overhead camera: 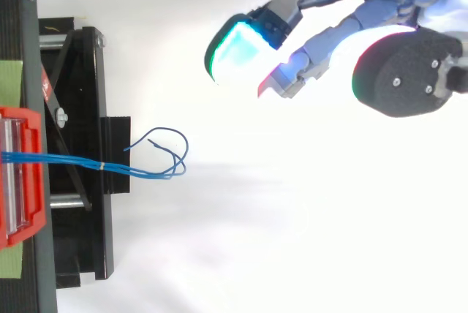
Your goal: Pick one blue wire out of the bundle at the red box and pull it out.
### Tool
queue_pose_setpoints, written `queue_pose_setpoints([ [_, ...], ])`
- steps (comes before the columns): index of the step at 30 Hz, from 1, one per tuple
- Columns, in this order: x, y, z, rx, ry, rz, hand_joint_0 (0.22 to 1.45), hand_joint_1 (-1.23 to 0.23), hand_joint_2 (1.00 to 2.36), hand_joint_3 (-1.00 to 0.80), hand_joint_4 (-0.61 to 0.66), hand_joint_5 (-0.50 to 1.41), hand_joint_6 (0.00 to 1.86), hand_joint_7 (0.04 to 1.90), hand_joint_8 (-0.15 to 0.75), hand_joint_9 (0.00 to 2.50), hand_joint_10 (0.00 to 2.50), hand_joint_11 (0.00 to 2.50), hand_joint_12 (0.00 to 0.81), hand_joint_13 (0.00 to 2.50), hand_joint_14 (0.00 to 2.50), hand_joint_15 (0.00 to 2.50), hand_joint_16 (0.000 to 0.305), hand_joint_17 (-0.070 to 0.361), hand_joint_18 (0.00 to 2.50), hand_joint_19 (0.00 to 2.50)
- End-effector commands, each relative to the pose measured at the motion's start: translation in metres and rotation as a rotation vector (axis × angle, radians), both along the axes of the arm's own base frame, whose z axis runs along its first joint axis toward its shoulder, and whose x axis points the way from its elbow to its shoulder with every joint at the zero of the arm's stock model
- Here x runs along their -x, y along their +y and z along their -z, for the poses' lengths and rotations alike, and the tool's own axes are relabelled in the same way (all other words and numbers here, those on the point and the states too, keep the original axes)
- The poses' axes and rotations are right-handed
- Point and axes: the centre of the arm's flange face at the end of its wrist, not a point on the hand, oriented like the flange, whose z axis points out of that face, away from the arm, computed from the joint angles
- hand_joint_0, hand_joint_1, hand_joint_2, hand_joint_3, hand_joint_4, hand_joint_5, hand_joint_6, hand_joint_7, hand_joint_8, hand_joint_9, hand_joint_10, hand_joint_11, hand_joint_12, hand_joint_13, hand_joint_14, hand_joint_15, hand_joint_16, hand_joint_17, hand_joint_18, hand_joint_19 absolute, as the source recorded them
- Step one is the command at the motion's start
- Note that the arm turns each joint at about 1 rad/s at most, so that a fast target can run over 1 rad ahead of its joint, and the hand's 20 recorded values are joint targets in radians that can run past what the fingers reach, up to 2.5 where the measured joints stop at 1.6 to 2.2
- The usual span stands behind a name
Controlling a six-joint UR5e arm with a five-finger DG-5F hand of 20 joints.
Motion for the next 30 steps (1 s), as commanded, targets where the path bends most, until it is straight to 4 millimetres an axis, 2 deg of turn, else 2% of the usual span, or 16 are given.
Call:
queue_pose_setpoints([
  [1,-0.007,0.003,0.009,0.002,-0.019,0.015,0.48,-0.43,1.00,-0.50,0.29,-0.22,0.50,0.72,0.381,0.82,0.01,0.27,0.491,0.78,0.01,0.35,0.072,0.163,0.70,0.47],
  [12,-0.009,0.009,0.010,0.056,-0.010,0.059,0.48,-0.44,1.00,-0.50,0.30,-0.22,0.50,0.72,0.379,0.81,0.01,0.28,0.490,0.78,0.01,0.35,0.072,0.162,0.70,0.48],
  [18,-0.014,0.017,-0.001,0.057,-0.027,0.052,0.48,-0.44,1.00,-0.50,0.29,-0.22,0.50,0.72,0.379,0.75,0.01,0.28,0.491,0.76,0.01,0.35,0.072,0.162,0.69,0.47],
  [21,-0.017,0.020,-0.003,0.073,-0.024,0.049,0.48,-0.47,1.00,-0.50,0.33,-0.20,0.50,0.80,0.376,0.72,0.01,0.28,0.489,0.75,0.01,0.35,0.071,0.160,0.68,0.48],
  [27,-0.030,0.020,0.030,0.074,-0.013,0.062,0.48,-0.53,1.00,-0.50,0.33,-0.18,0.50,0.83,0.370,0.66,0.01,0.27,0.487,0.68,0.01,0.33,0.070,0.157,0.65,0.47],
  [30,-0.032,0.021,0.035,0.077,-0.019,0.065,0.48,-0.56,1.00,-0.50,0.34,-0.18,0.50,0.84,0.371,0.66,0.01,0.27,0.487,0.66,0.01,0.33,0.070,0.157,0.65,0.47],
])
